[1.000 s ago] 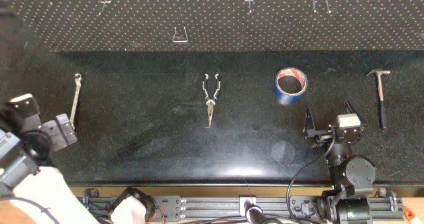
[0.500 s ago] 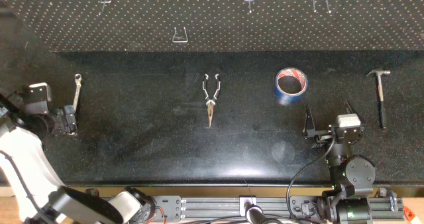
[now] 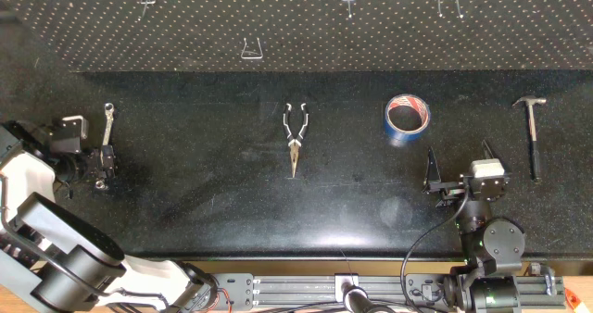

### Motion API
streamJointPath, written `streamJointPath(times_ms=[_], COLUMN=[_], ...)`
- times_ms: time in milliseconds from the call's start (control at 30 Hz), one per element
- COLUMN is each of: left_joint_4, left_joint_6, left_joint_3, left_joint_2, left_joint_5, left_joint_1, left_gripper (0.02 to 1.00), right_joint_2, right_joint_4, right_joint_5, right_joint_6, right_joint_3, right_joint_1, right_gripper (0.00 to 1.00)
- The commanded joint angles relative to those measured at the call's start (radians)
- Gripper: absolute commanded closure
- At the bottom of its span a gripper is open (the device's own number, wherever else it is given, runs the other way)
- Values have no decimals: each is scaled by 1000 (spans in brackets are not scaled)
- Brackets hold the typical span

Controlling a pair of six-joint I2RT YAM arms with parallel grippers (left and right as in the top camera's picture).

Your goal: Place Tools Onto Pegboard

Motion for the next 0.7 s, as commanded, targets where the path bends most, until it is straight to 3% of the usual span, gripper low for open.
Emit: streamJointPath(times_ms=[33,700], left_joint_4=[3,6], left_joint_6=[16,11], left_joint_3=[14,14], left_joint_2=[29,87], left_joint_5=[18,11], left_joint_1=[-42,-40], left_gripper=[25,25], right_joint_2=[-9,-9], right_joint_4=[-3,-3], right_joint_5=[6,6], right_joint_6=[-10,-10], right_joint_3=[-4,-4], right_joint_1=[5,5], right_gripper=[53,53])
